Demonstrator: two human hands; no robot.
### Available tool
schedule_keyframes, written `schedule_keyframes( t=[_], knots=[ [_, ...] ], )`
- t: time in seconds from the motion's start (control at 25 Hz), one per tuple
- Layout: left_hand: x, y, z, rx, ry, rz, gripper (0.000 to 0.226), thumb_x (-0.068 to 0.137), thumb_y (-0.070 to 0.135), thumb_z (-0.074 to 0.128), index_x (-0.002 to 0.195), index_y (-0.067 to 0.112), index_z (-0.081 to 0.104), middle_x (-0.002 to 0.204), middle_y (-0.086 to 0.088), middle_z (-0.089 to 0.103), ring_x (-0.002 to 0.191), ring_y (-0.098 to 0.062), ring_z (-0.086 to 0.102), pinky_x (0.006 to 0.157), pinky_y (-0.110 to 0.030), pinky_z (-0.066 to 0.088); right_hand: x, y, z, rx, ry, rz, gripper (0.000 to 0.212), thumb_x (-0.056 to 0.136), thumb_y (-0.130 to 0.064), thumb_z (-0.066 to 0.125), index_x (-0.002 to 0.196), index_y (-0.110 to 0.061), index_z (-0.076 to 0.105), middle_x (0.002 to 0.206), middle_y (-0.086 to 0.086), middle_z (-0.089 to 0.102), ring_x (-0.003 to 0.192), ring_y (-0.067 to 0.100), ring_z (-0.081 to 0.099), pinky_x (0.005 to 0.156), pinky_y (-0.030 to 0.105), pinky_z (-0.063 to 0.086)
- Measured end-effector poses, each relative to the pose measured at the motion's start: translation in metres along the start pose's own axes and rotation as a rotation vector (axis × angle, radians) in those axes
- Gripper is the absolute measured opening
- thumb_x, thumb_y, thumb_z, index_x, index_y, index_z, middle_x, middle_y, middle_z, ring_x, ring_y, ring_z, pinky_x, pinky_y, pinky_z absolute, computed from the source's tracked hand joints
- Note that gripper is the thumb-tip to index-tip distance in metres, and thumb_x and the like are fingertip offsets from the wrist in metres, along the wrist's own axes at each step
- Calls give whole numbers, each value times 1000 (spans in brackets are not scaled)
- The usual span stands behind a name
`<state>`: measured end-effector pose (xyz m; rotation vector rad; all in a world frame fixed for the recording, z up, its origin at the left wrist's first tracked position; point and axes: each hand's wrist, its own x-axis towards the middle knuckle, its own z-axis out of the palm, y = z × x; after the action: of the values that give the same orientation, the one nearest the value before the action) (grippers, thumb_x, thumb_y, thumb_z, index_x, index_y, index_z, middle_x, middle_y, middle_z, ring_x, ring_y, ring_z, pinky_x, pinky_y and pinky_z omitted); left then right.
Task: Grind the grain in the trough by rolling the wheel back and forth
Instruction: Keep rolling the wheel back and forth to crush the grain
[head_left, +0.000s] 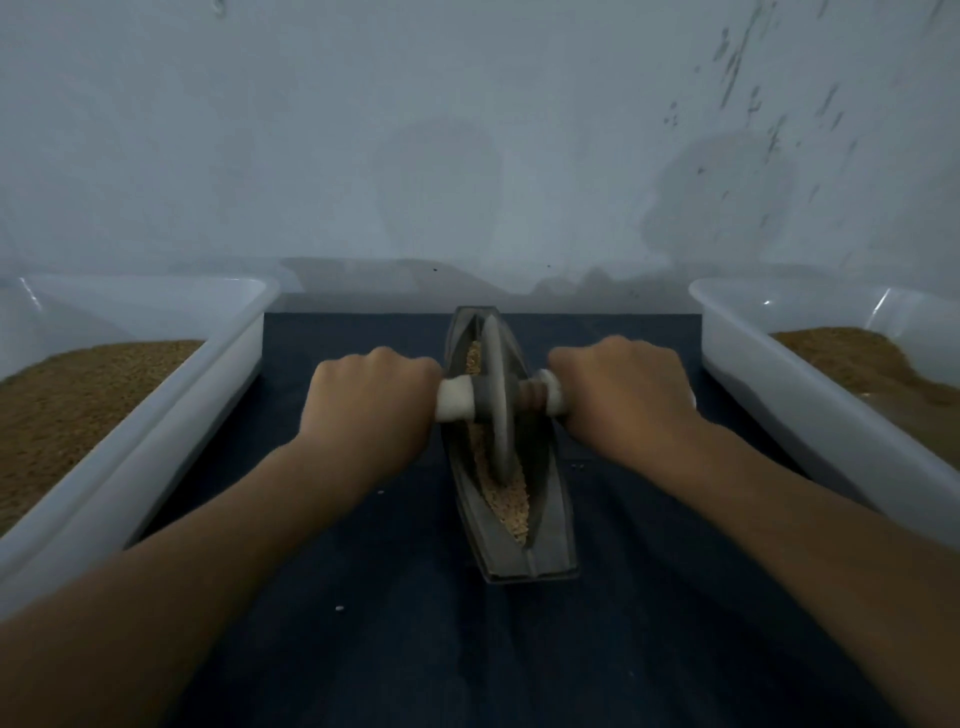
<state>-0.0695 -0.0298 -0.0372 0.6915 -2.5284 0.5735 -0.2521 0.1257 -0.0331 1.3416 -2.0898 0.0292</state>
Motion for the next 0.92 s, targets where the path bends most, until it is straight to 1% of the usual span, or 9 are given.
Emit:
schedule_keyframes(
  t=[0.16, 0.28, 0.36, 0.44, 0.56, 0.64, 0.76, 0.84, 0.92],
  knots=[
    [-20, -3, -18, -3, 121, 86, 59, 50, 28, 84, 69, 25, 28, 54, 8, 12, 46, -9, -2, 50, -18, 4, -30, 2, -15, -36, 69, 7, 57, 53, -29, 70, 66, -29, 15, 52, -9, 26, 44, 3, 12, 49, 17, 4],
    [8, 1, 3, 60, -14, 27, 34, 70, 29, 74, 73, 24, 41, 57, 6, 20, 44, -14, 18, 45, -25, 16, -5, -2, 3, -18, -23, 67, 49, 66, -28, 77, 66, -31, 28, 57, -8, 39, 44, 12, 33, 47, 21, 12],
    [38, -2, 14, 28, -66, -41, 9, 85, 27, 63, 88, 22, 56, 67, 2, 37, 58, -22, 46, 53, -33, 33, 26, -5, 16, 23, -35, 111, 16, 82, -28, 69, 80, -28, 54, 73, 0, 58, 62, 26, 56, 51, 28, 24],
    [53, -2, 14, -22, -136, -93, 8, 89, 23, 58, 97, 23, 61, 74, 0, 44, 70, -27, 56, 59, -35, 37, 49, -6, 16, 40, -92, 141, 6, 88, -26, 64, 93, -24, 63, 88, 5, 66, 80, 33, 65, 58, 33, 34],
    [27, -2, 7, -21, -87, -69, 10, 86, 28, 62, 86, 26, 52, 67, 5, 34, 57, -19, 39, 53, -32, 31, 28, -3, 6, 46, -73, 67, 16, 82, -26, 68, 82, -28, 53, 72, -3, 51, 66, 27, 57, 53, 29, 30],
    [-3, -3, -2, -10, 27, 31, 36, 74, 34, 72, 75, 31, 36, 59, 9, 24, 47, -12, 19, 45, -25, 16, -5, -2, -6, 12, 39, -10, 39, 70, -26, 71, 70, -31, 33, 59, -9, 38, 48, 15, 34, 47, 22, 13],
    [-15, -6, -19, -8, 126, 112, 59, 51, 32, 83, 70, 29, 28, 53, 8, 19, 47, -9, 0, 50, -18, 3, -28, 4, -17, 7, 88, -33, 42, 60, -28, 60, 67, -30, 19, 53, -9, 30, 43, 11, 20, 48, 18, 5],
    [-5, -1, -13, 70, -11, 62, 50, 60, 33, 80, 70, 29, 31, 54, 7, 20, 45, -11, 6, 46, -21, 7, -22, 3, -6, -11, 14, 17, 41, 63, -28, 66, 67, -30, 25, 54, -9, 35, 43, 15, 28, 46, 19, 8],
    [21, 0, 7, 82, -49, 9, 24, 78, 33, 68, 77, 27, 45, 61, 5, 31, 48, -16, 28, 47, -28, 23, 3, 1, 15, 30, -28, 84, 32, 74, -28, 70, 72, -30, 38, 61, -5, 47, 51, 21, 44, 46, 24, 21]
  ],
)
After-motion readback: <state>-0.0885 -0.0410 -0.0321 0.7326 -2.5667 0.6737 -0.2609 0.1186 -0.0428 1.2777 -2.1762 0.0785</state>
